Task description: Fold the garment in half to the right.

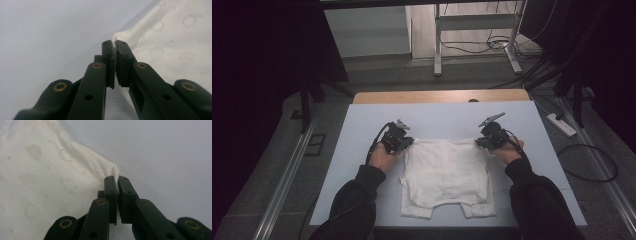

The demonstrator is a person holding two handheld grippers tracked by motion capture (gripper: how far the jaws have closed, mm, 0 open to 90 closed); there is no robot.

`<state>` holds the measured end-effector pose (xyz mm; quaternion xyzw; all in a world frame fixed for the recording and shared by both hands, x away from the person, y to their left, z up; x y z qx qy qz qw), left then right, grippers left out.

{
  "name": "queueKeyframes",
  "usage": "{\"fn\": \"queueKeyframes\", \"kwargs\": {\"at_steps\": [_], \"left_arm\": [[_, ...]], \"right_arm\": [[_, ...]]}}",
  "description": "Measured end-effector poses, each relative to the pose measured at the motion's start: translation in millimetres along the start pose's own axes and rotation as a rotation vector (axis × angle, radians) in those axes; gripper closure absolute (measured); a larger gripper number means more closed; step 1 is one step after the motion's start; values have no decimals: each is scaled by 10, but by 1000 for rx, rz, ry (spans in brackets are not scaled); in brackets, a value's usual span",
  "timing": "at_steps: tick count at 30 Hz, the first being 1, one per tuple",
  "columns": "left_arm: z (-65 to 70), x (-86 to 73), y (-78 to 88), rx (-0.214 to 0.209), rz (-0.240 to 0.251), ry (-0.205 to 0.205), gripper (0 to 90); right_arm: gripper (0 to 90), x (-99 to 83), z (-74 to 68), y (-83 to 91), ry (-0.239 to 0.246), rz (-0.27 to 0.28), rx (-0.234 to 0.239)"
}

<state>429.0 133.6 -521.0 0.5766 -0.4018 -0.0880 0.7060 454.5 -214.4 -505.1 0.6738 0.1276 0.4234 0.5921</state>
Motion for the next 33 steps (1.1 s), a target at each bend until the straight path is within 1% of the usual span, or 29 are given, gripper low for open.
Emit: {"fn": "queueKeyframes", "kwargs": {"at_steps": [2,5,8,10,12,16,17,19,23,25,27,30,33], "left_arm": [[-11,6,-30,2,-9,-11,855],[-8,-4,-77,-1,-21,-16,853],[-9,-23,-114,-9,-27,-17,851],[-9,-32,-133,-8,-33,-22,850],[0,-38,-142,-3,-31,-25,849],[10,-44,-143,8,-30,-33,848],[11,-45,-143,8,-30,-34,848],[12,-47,-144,9,-29,-35,847],[-8,-57,-148,-7,-23,-24,844],[-22,-63,-148,-19,-20,-17,843],[-25,-64,-149,-21,-19,-18,842],[-26,-62,-150,-22,-20,-21,843],[-36,-65,-151,-29,-18,-17,843]], "right_arm": [[859,15,14,-18,-6,-2,1],[856,14,-1,-43,-1,-12,-6],[832,8,-16,-22,-12,-3,-3],[763,2,-17,12,-29,8,-1],[690,-13,-16,50,-51,13,-10],[534,-55,-1,136,-96,44,0],[497,-68,-6,156,-100,53,-5],[407,-94,-25,197,-108,70,7],[264,-122,-83,255,-105,65,16],[225,-125,-105,275,-100,65,33],[184,-127,-122,291,-92,62,48],[152,-136,-150,309,-80,55,50],[104,-154,-172,318,-78,52,51]]}}
Point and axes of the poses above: each handheld gripper's, and its own axes: y roughly backward along the jaws, x roughly out of its top, z roughly to its right, the point moved 1 cm from there along -y, roughly forward along the jaws, and after that the axes turned 10 degrees about -z, right-handed, at the moved point
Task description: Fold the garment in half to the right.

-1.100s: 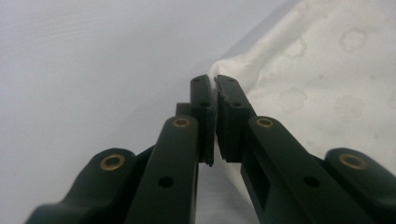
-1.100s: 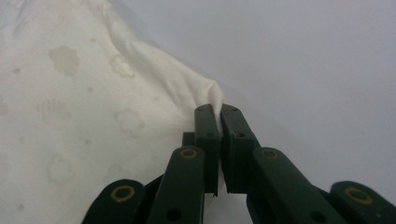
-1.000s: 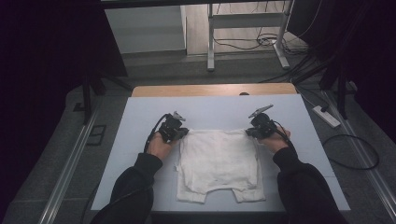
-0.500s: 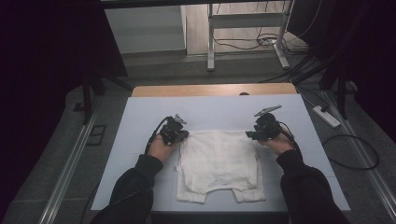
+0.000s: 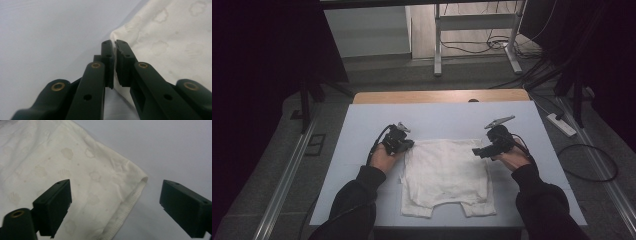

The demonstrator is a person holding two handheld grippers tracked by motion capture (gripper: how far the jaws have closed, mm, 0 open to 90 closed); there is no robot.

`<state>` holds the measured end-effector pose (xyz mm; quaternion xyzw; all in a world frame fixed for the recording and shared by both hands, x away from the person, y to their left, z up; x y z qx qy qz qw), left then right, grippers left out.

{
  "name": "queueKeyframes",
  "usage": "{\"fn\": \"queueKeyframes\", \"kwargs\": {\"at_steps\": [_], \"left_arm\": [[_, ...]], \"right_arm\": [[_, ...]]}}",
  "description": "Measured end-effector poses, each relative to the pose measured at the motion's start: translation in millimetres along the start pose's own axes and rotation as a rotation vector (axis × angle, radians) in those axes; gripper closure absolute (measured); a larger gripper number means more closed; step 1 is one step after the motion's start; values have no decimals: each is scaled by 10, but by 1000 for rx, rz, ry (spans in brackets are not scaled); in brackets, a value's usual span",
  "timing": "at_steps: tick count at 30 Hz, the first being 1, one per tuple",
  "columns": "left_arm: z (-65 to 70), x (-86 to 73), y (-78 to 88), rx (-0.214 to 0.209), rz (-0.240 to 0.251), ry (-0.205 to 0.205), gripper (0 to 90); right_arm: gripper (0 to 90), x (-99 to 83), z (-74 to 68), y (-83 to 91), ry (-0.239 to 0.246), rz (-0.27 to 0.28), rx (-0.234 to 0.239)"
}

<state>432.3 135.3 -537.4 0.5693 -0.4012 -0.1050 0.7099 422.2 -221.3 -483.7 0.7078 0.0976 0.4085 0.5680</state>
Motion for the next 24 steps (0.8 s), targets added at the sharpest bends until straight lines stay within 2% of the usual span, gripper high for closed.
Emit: {"fn": "queueKeyframes", "kwargs": {"at_steps": [6,12,24], "left_arm": [[-11,-1,-2,-11,1,7,843],[-38,-15,-5,-36,9,23,842],[-53,-21,-6,-47,12,31,841]], "right_arm": [[0,-35,-29,-7,4,-8,10],[0,-97,-84,55,-1,5,26],[0,-220,-282,173,47,37,60]]}}
Point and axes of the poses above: each handheld gripper's, and its own axes: y roughly backward along the jaws, x roughly out of its top, z roughly to its right, the point moved 1 cm from there along -y, roughly forward along the jaws, and after that the axes turned 10 degrees about -z, right-handed, at the moved point
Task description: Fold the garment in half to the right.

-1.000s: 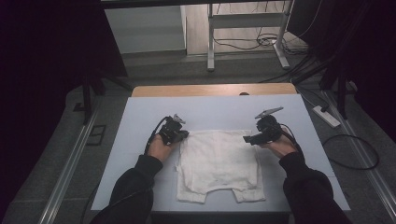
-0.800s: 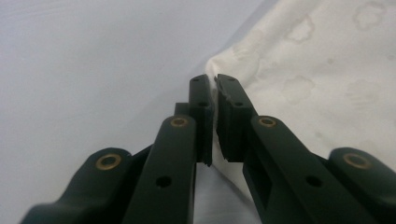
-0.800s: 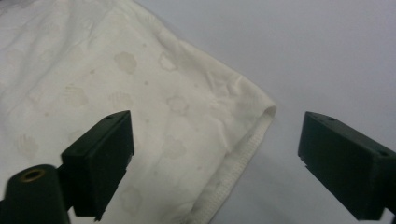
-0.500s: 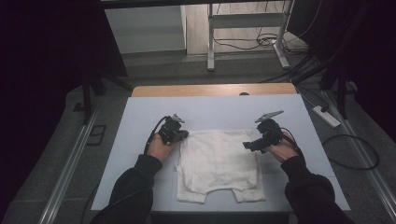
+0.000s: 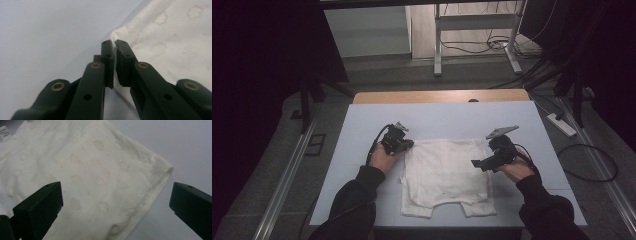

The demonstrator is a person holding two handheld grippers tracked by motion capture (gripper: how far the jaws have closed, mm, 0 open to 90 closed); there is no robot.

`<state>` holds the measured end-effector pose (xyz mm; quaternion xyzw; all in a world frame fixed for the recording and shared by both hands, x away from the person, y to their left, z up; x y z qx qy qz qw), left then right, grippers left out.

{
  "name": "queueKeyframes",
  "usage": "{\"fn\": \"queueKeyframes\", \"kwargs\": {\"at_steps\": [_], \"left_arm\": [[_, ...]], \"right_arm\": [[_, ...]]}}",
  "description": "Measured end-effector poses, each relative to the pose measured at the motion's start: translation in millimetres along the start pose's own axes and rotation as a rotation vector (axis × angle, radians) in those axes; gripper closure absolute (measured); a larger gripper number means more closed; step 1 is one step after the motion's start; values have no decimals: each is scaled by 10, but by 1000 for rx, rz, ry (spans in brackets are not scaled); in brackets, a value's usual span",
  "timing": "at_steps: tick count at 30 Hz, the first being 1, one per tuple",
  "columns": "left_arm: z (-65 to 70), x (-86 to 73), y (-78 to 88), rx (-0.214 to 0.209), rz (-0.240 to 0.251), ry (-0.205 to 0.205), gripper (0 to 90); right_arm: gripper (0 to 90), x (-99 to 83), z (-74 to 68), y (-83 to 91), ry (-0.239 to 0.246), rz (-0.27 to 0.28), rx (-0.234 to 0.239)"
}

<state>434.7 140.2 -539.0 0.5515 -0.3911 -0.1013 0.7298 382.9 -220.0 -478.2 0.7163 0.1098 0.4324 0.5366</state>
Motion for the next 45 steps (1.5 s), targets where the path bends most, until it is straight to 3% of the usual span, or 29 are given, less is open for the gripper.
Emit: {"fn": "queueKeyframes", "kwargs": {"at_steps": [12,18,27,45], "left_arm": [[-5,-2,0,-6,1,4,841],[-10,-3,0,-9,2,5,841],[-23,-5,0,-18,2,9,840],[-21,-4,1,-17,1,10,840]], "right_arm": [[0,-39,-204,70,-4,47,55],[0,-29,-332,77,30,53,60],[0,-6,-534,40,88,29,79],[0,42,-834,-79,153,-9,111]]}}
Point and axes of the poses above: each handheld gripper's, and its own axes: y roughly backward along the jaws, x roughly out of its top, z roughly to its right, the point moved 1 cm from there along -y, roughly forward along the jaws, and after that the axes turned 10 degrees about -z, right-handed, at the moved point
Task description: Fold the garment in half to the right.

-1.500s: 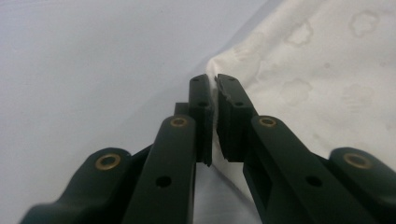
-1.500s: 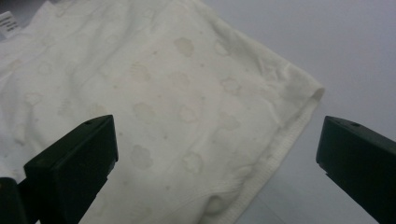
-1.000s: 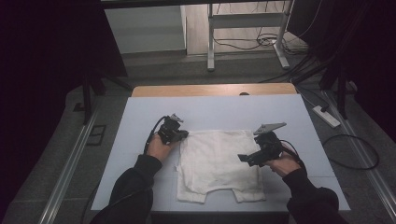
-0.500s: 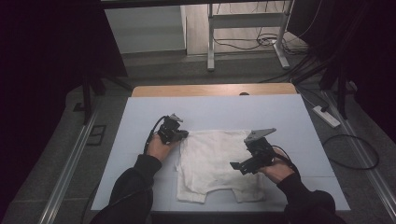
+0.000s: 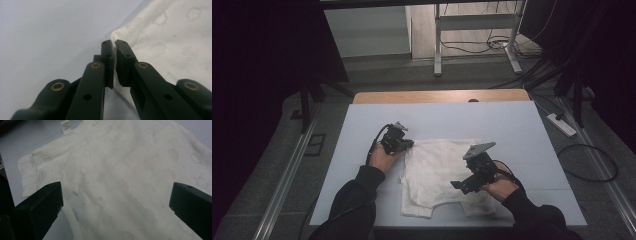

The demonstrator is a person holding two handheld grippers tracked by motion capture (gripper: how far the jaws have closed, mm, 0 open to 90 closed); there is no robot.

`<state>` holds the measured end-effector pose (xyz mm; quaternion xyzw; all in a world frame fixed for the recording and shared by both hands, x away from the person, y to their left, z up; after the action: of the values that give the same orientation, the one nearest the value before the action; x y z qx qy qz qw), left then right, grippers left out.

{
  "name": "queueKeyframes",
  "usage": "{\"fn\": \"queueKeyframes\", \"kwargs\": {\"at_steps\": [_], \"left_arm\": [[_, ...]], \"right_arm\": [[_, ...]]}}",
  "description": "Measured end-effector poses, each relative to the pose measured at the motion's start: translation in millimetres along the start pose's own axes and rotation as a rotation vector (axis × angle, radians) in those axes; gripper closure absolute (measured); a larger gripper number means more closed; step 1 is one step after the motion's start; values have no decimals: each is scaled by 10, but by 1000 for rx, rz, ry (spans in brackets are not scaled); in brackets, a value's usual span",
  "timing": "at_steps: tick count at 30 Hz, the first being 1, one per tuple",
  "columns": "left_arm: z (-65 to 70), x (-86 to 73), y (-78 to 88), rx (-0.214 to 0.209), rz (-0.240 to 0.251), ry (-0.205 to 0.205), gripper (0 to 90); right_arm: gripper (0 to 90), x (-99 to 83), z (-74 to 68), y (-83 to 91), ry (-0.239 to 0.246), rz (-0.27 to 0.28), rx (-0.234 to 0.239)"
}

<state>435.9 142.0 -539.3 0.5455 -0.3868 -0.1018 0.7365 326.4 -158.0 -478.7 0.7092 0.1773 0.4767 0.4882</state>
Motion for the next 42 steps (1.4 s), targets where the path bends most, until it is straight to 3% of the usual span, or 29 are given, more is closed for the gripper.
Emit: {"fn": "queueKeyframes", "kwargs": {"at_steps": [18,42], "left_arm": [[-5,-1,-1,-6,2,4,840],[-7,-1,-2,-8,2,7,839]], "right_arm": [[0,139,-250,-82,65,-51,-8],[0,297,-691,-321,120,-117,49]]}}
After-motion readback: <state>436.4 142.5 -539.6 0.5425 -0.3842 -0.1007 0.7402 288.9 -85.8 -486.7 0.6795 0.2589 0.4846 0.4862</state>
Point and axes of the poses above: each handheld gripper's, and its own axes: y roughly backward along the jaws, x roughly out of its top, z roughly to its right, the point moved 1 cm from there along -y, roughly forward along the jaws, and after that the axes turned 10 degrees about -z, right-handed, at the moved point
